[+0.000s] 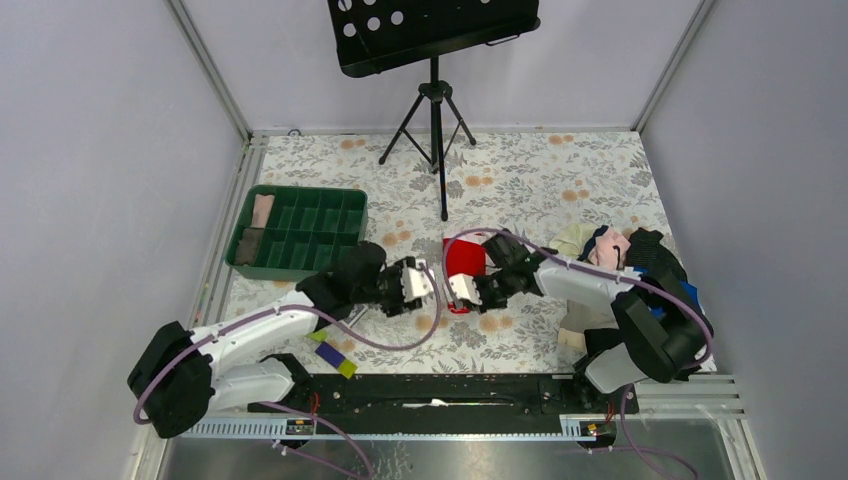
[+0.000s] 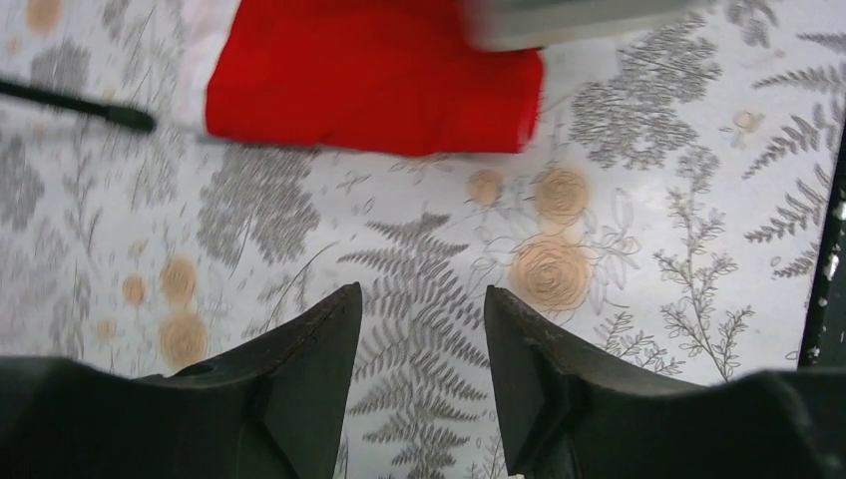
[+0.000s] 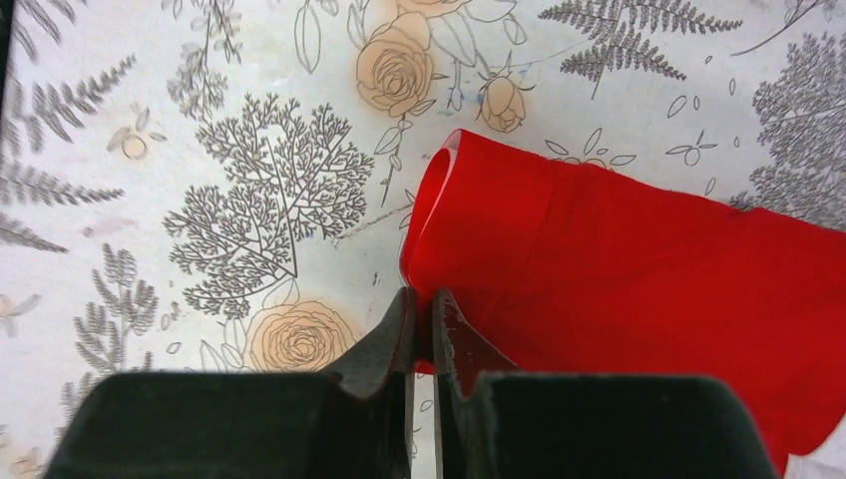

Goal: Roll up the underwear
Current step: Roll the underwear to the center of the board.

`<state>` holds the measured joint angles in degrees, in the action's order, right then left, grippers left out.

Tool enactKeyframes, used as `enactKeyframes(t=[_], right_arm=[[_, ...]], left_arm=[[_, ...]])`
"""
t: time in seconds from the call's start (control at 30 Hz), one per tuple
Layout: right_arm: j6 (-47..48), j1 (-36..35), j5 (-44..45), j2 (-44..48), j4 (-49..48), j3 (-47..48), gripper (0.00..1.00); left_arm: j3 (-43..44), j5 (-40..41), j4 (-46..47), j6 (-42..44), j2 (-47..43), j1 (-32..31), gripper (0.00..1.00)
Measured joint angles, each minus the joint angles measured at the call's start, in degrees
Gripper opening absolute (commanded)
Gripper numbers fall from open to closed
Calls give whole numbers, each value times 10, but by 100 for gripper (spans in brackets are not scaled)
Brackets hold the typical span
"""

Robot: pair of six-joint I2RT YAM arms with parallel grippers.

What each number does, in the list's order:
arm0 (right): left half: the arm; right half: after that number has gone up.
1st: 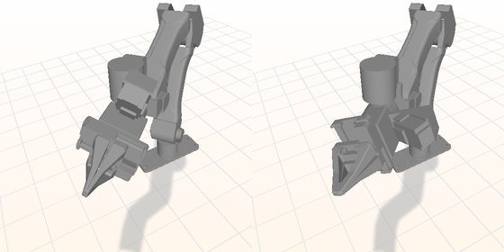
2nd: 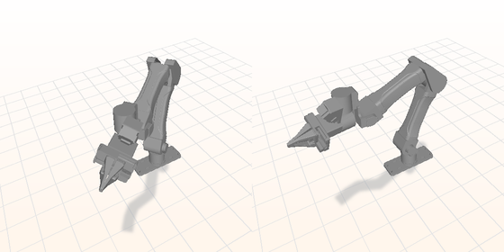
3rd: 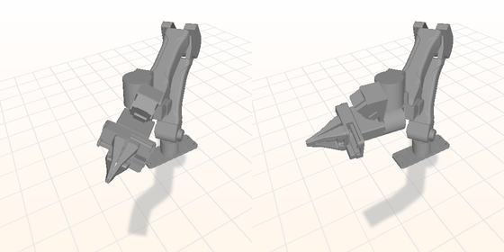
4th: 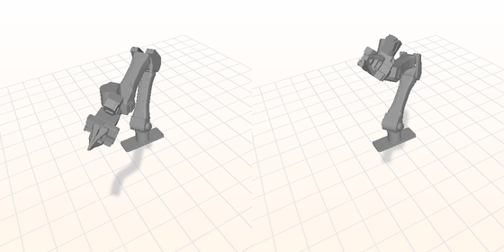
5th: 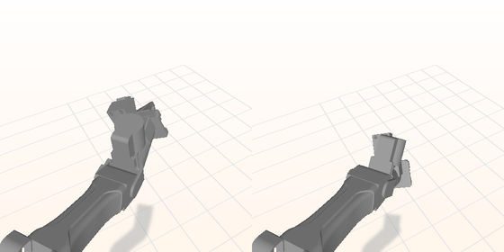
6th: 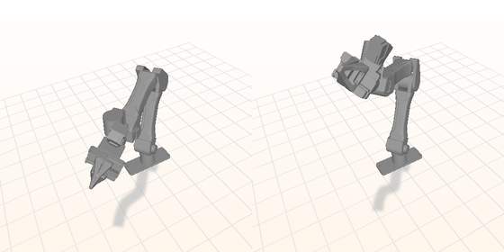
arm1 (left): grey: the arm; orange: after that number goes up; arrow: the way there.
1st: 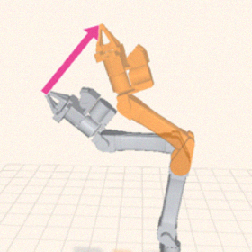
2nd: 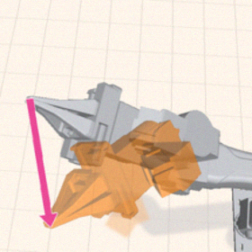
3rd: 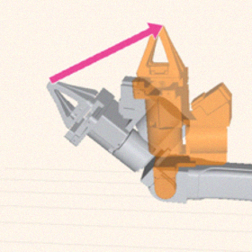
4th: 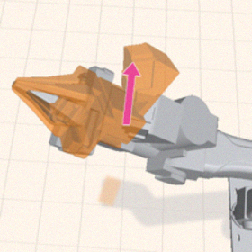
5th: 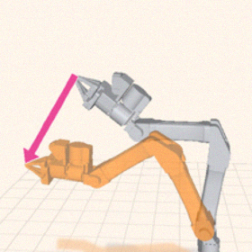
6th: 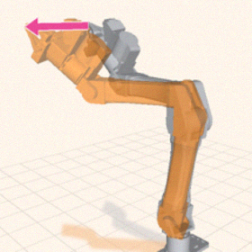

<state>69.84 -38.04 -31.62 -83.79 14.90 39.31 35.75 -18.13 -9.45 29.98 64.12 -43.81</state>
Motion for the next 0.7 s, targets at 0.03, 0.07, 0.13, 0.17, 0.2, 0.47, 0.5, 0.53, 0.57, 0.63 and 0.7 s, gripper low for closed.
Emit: enactKeyframes(t=[0.03, 0.07, 0.13, 0.17, 0.2, 0.47, 0.5, 0.53, 0.57, 0.63, 0.7], right_arm=[[-11, 2, -5, -12, 22, 20, 5], [-23, 5, -12, -23, 44, 40, 5], [-49, 17, -36, -51, 93, 84, 5], [-61, 22, -45, -64, 111, 101, 5], [-73, 27, -55, -76, 127, 116, 5], [-144, 67, -106, -131, 192, 163, 6], [-151, 73, -113, -136, 197, 169, 6], [-157, 78, -116, -141, 201, 174, 6], [-162, 84, -119, -146, 204, 179, 6], [-167, 90, -124, -152, 207, 185, 6], [-172, 95, -128, -157, 209, 189, 6]], left_arm=[[-16, -6, 24, 21, -1, -12, 57], [-27, -12, 40, 36, -1, -20, 58], [-53, -34, 92, 69, 6, -37, 60], [-61, -45, 116, 83, 14, -42, 60], [-67, -55, 143, 97, 25, -45, 60], [-72, -110, 324, 181, 161, -58, 61], [-72, -117, 336, 188, 173, -59, 61], [-72, -125, 345, 196, 183, -60, 61], [-72, -132, 350, 202, 189, -61, 61], [-72, -144, 360, 213, 198, -63, 62], [-72, -152, 379, 224, 212, -68, 62]])
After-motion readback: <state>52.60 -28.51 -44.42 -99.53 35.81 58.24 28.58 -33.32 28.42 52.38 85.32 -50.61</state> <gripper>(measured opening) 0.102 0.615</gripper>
